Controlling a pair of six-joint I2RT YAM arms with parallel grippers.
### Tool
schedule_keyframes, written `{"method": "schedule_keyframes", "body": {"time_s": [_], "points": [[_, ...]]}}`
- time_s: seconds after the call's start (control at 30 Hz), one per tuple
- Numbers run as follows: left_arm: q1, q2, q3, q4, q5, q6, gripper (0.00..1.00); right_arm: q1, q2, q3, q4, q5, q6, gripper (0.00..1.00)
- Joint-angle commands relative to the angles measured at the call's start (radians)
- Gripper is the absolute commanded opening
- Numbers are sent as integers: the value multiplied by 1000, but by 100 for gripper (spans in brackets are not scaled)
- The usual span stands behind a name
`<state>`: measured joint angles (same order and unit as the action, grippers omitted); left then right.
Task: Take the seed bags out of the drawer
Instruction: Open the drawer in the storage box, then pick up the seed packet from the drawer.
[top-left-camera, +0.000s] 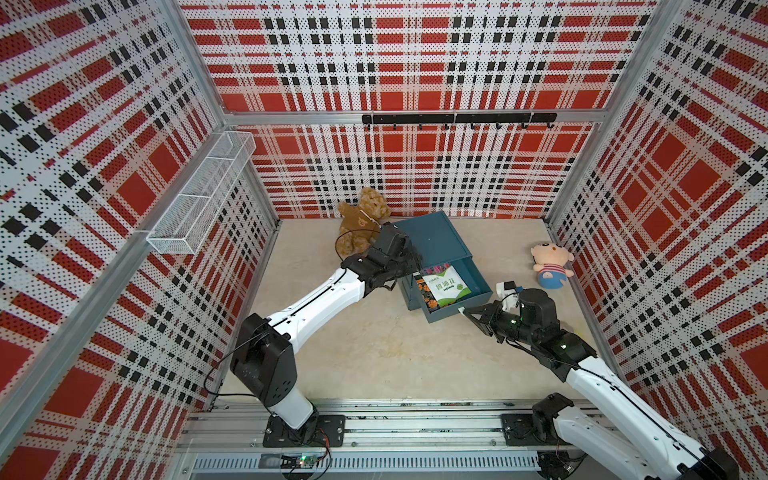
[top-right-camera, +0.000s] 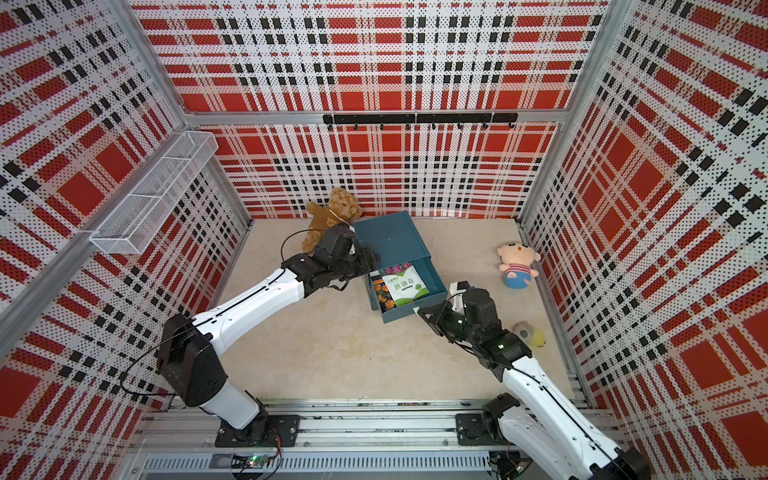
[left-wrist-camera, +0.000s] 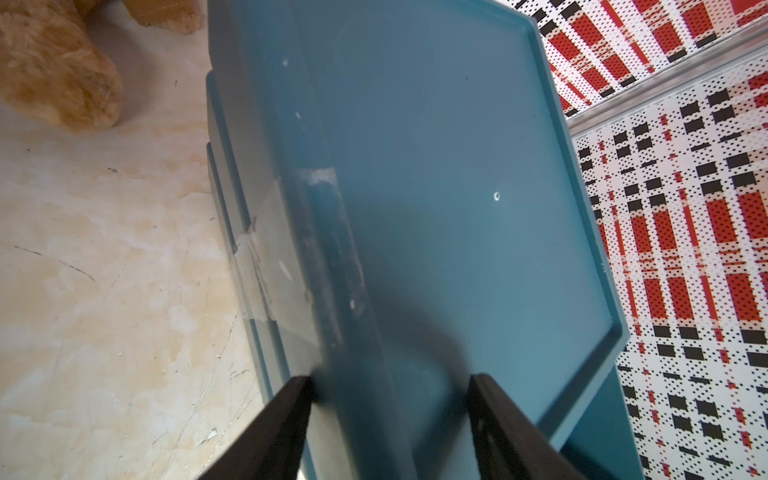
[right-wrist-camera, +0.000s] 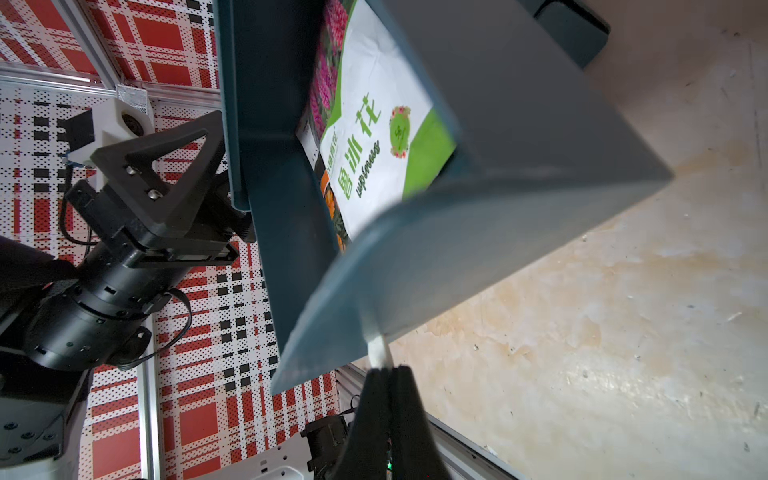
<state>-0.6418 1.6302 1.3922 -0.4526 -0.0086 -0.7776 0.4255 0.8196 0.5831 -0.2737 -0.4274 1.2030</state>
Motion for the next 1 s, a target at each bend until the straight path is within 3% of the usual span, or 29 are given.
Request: {"method": "schedule_keyframes", "body": {"time_s": [0.0,0.17,0.33,0.47,0.57,0.7,0.97], "points": [[-26,56,-18,-69,28,9,64,-5,-11,-14,-29,-15,-18,5],[-27,64,-15,-69,28,6,64,-8,-20,18,-82,11,-51,43],[-30,80,0,-68,30,8,64,-11,-42,84,-245,49,-127,68],[-32,87,10,-68,31,9,64,-11,-82,149,-431,111,-217,73],[-32,92,11,-66,30,11,64,-11,-111,205,-516,159,-257,83],[-32,89,8,-67,30,12,64,-11,-100,351,-682,275,-409,78],[-32,83,7,-65,28,18,66,-6,241,781,-773,335,-641,80]]}}
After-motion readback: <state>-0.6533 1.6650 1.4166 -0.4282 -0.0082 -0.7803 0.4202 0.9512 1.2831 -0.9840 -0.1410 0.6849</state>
